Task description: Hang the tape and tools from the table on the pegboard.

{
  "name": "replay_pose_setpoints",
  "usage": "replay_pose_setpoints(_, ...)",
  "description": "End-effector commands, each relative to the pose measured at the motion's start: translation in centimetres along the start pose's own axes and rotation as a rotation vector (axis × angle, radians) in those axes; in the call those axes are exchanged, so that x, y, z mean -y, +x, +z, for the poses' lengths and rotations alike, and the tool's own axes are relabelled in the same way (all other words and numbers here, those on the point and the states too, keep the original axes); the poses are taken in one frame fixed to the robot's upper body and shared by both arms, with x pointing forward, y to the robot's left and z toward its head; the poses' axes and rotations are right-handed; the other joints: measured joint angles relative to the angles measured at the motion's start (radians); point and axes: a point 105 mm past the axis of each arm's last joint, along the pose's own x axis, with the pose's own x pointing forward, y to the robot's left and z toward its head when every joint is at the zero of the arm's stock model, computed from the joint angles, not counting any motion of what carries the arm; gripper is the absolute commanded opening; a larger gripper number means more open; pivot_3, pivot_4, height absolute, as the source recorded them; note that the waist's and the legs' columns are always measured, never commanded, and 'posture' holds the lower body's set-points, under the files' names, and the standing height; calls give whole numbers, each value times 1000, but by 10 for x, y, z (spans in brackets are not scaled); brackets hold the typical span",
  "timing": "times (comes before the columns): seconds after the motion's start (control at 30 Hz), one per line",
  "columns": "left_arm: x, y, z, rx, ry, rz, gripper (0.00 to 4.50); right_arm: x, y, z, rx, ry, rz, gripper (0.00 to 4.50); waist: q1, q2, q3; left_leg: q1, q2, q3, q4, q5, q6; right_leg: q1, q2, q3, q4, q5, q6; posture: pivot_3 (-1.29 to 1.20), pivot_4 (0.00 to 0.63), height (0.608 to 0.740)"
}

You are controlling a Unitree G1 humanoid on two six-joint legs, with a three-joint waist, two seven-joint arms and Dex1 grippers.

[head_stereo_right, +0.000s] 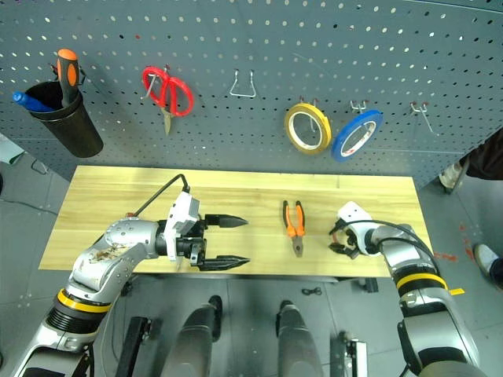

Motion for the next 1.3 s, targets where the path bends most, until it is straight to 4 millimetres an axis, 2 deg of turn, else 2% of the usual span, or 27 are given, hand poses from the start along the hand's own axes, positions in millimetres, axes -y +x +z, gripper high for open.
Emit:
replay_pose_setpoints(0.03, 5, 1, 7, 28, 24, -12, 4500, -10, 6, -15, -35, 28, 42, 2724, 1, 0, 0, 0, 0, 0, 0, 0, 0, 0, 0, 0, 0, 0, 0, 145, 413, 740)
replay_pose_setpoints(0.17, 0, 2, 10, 31, 51, 5, 4500, -15, 8, -18, -34, 28, 53, 1292, 2, 0, 0, 0, 0, -2, 0, 0, 0, 1, 0, -1, 0, 0, 0, 174, 388, 740)
replay_pose_setpoints(0.27, -4, 3, 15, 46, 68, 20, 4500, -15, 8, -22, -38, 25, 47, 225, 5, -2, -1, 0, 0, -3, 0, 0, 0, 2, 0, -3, 0, 0, 0, 186, 343, 740)
replay_pose_setpoints(0.3, -4, 3, 16, 50, 71, 24, 4500, -14, 7, -23, -37, 23, 44, 21, 5, -2, -2, 0, 0, -4, 0, 0, 0, 3, 0, -3, 0, 0, 0, 186, 343, 740)
replay_pose_setpoints(0.47, -3, 6, 14, 51, 78, 23, 4500, -5, 1, -27, -31, 40, -2, 21, 6, -2, -2, 0, 0, -5, 0, 0, 0, 3, 0, -4, 0, 0, 0, 198, 325, 740)
replay_pose_setpoints(0.53, -1, 8, 13, 53, 80, 26, 4500, -3, -4, -29, -22, 44, -22, 21, 9, -2, -3, 0, -1, -6, 0, 0, 0, 3, 0, -5, -1, 0, 0, 201, 296, 740)
replay_pose_setpoints(0.63, 0, 13, 20, 85, 80, 32, 4500, 0, -20, -30, 2, -35, -107, 21, 24, -1, -6, -1, -2, -8, 0, 0, 0, 3, 0, -7, -1, 0, 0, 188, 288, 740)
replay_pose_setpoints(0.7, 0, 15, 27, 117, 56, 30, 4500, -1, -34, -23, 39, -106, -169, 21, 36, 0, -7, -4, -2, -9, 0, 0, -1, 2, 0, -8, -1, 0, 0, 170, 284, 740)
replay_pose_setpoints(0.83, 4, 17, 49, 193, 7, -8, 4500, 1, -81, 8, 174, -303, -411, 21, 36, 4, -10, -18, -4, -12, 3, 4, -7, -12, -1, -9, 2, 2, 2, 140, 266, 740)
replay_pose_setpoints(1.0, -6, 21, 88, 346, -62, -16, 4500, 2, -135, 41, 312, -426, -681, 21, 26, 5, -18, -18, -4, -13, 3, 7, -9, -11, -1, -10, 3, 3, 2, 57, 253, 740)
replay_pose_setpoints(1.17, -10, 25, 95, 379, -105, -33, 4500, 5, -152, 76, 436, -552, -791, 21, -6, 5, -46, -17, -5, -13, 4, 8, -10, -8, -1, -10, 0, 5, 4, 28, 229, 740)
replay_pose_setpoints(1.3, -15, 26, 104, 411, -104, -24, 4500, 27, -163, 96, 501, -575, -896, 21, -24, 5, -53, -17, -5, -14, 5, 10, -8, -8, -1, -10, 1, 7, 2, 43, 209, 740)
